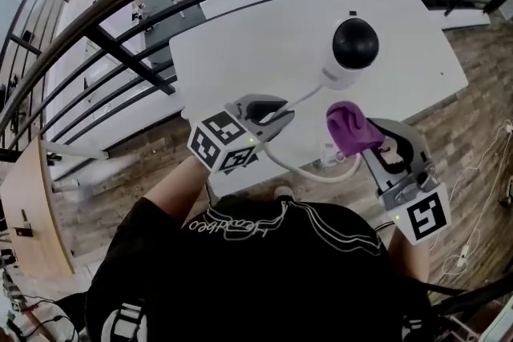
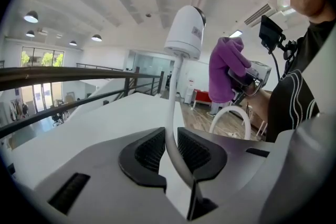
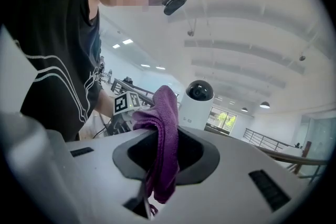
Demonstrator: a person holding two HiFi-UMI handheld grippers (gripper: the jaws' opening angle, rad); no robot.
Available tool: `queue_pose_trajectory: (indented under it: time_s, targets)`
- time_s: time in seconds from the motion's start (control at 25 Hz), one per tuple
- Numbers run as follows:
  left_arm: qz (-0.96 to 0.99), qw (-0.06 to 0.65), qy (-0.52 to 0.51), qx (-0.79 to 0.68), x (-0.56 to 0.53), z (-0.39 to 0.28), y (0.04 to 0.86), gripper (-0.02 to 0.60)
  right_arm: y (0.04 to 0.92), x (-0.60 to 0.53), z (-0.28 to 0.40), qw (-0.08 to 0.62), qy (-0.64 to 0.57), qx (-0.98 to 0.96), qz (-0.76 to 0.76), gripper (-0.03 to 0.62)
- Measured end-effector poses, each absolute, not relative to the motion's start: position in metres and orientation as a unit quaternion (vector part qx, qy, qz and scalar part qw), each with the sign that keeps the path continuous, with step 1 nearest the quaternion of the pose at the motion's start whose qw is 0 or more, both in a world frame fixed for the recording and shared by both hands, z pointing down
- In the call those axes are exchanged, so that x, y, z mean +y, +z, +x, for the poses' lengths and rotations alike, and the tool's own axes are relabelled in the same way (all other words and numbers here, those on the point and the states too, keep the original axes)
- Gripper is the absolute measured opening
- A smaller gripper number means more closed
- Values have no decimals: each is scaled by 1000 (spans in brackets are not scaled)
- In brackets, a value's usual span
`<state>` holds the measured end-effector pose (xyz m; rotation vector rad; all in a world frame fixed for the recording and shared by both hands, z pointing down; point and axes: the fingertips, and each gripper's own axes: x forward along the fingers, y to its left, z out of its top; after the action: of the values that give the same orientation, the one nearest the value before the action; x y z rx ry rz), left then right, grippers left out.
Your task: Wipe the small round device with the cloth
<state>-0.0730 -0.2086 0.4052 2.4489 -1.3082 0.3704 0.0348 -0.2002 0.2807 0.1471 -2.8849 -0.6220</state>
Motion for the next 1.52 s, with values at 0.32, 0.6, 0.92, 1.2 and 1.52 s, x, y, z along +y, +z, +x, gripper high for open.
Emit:
queue_pose_trajectory:
  time_s: [0.32,0.6,0.92,1.2,1.52]
  targets:
    - [890,210,93,-394,-204,-77,402,80,245,-179,5,68,-218,-945,233,66]
    - [907,254,49,-333,-207,-78,407,86,220,-166,-19,56,-254,-892,370,66]
    - [924,281,25,-257,-200,-75,405,98,184,-168,-19,22,-273,-830,487,66]
    - [933,296,23,-201,-200,-77,402,104,159,-181,-45,42,-305,-799,517,66]
    - [937,307,22,-166,-199,-76,403,106,171,-195,-67,85,-315,-786,525,66]
